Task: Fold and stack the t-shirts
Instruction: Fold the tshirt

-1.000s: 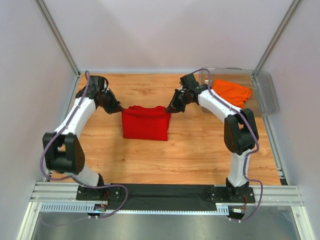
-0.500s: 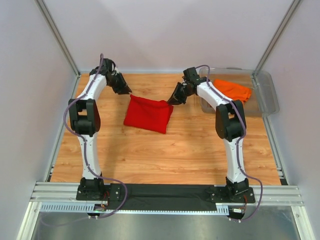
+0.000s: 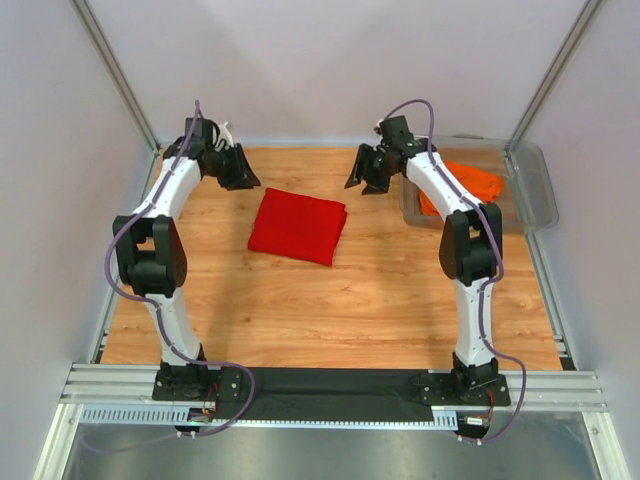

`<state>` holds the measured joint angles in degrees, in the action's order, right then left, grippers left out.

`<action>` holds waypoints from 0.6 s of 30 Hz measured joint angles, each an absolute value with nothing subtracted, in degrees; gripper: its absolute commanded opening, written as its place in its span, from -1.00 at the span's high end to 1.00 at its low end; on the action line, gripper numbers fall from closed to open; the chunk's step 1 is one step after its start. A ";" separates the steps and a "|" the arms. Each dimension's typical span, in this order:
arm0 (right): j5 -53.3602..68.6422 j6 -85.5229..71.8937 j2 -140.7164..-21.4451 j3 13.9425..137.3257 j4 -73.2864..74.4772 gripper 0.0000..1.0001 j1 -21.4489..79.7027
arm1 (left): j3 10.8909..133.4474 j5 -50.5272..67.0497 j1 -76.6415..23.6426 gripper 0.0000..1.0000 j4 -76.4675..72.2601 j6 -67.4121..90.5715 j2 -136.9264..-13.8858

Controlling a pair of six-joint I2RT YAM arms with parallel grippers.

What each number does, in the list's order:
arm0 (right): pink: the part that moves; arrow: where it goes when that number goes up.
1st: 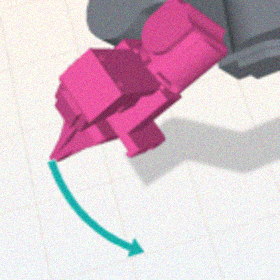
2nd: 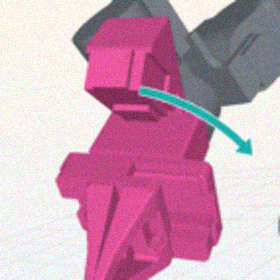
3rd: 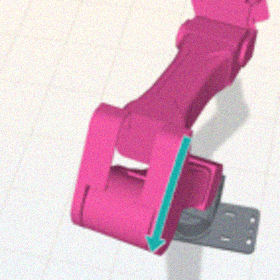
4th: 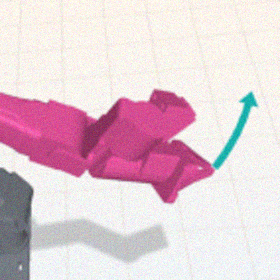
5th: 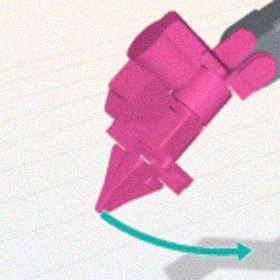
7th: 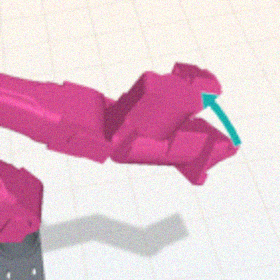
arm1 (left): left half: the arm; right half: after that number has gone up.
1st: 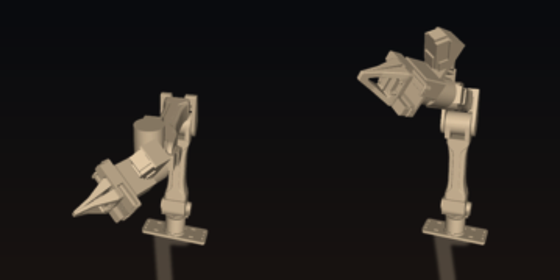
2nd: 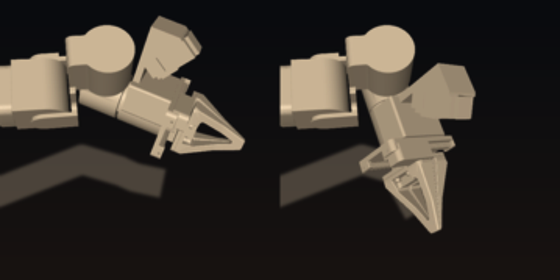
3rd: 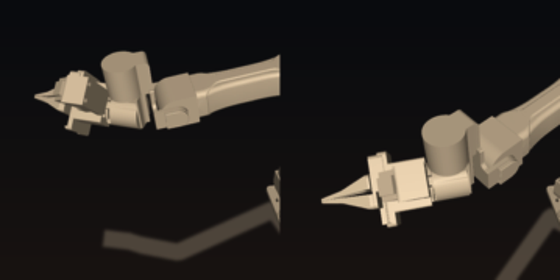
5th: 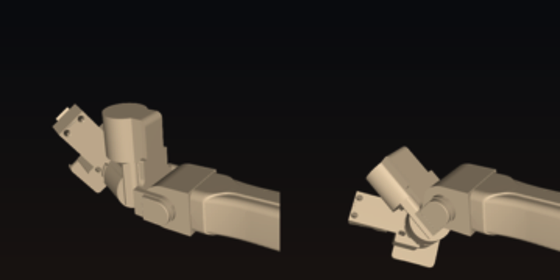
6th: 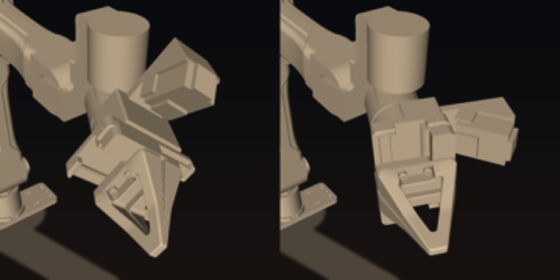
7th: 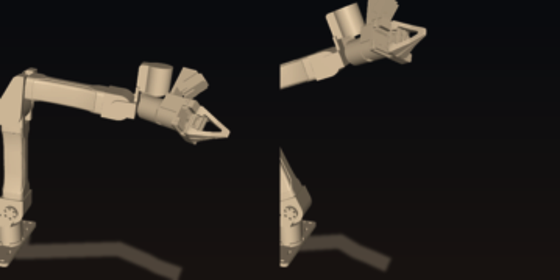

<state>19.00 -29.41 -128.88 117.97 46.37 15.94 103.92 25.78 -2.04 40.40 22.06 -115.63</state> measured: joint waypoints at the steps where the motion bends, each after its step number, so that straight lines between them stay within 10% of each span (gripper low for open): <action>1: 19.11 -28.88 -127.09 116.44 45.69 -0.09 17.10 | 100.27 27.64 -2.26 0.30 38.72 21.91 -113.23; 6: 22.41 -28.03 -125.93 115.96 40.05 0.68 22.57 | 91.00 33.85 -4.01 0.33 31.92 22.50 -111.37; 18: 25.26 -30.28 -139.50 118.04 37.21 0.39 21.58 | 107.39 37.34 -3.99 0.28 31.24 21.08 -133.69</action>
<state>25.26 -30.28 -139.50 118.04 37.21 21.58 107.39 37.34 -3.99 31.24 21.08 -133.69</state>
